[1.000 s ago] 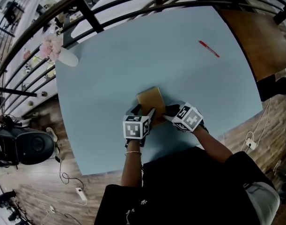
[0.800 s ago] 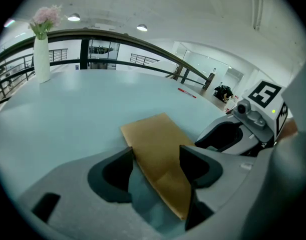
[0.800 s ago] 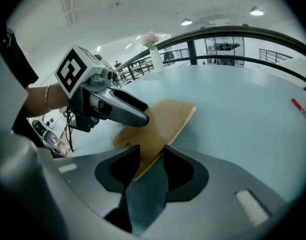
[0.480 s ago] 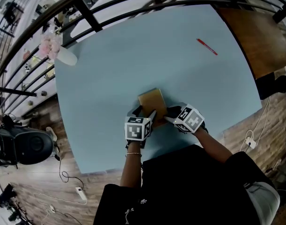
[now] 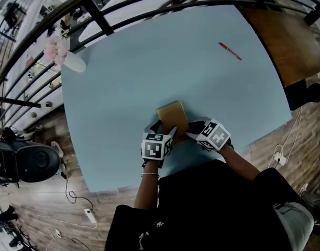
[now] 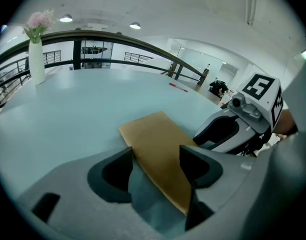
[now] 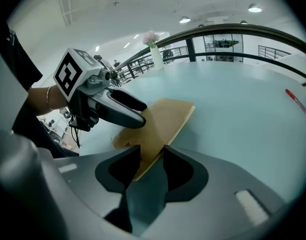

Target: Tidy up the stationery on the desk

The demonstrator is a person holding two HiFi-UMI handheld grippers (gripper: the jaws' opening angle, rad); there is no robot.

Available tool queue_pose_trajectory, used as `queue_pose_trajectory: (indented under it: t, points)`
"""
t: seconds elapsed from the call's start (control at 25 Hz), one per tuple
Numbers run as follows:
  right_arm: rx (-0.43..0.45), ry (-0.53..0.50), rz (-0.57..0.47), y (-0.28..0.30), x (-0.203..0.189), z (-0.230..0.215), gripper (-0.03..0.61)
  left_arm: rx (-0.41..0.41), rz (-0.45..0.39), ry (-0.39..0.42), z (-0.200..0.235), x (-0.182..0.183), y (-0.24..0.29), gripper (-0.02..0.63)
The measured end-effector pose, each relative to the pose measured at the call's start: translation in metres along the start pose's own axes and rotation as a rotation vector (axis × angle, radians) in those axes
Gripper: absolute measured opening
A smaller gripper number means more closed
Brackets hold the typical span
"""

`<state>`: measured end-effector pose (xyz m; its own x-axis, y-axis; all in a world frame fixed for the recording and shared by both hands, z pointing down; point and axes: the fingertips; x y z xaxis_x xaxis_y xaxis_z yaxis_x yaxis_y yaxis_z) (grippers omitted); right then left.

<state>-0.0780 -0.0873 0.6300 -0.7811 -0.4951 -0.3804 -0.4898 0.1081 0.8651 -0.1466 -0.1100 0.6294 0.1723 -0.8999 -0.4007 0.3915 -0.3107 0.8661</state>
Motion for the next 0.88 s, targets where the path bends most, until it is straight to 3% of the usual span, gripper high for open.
queue_pose_trajectory:
  t: [0.88]
  points:
    - [-0.002, 0.022, -0.040, -0.0014, -0.0020, 0.0056, 0.163, -0.027, -0.023, 0.002, -0.0015, -0.0027, -0.0029, 0.291]
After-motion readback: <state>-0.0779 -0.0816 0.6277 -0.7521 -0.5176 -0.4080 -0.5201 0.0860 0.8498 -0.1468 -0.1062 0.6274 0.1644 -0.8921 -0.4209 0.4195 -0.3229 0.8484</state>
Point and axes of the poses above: the fingertips, and each gripper's own axes: y forward along the fingers, z to its left, x out of its top, and after that the axes turned 14 degrees about z, right-handed
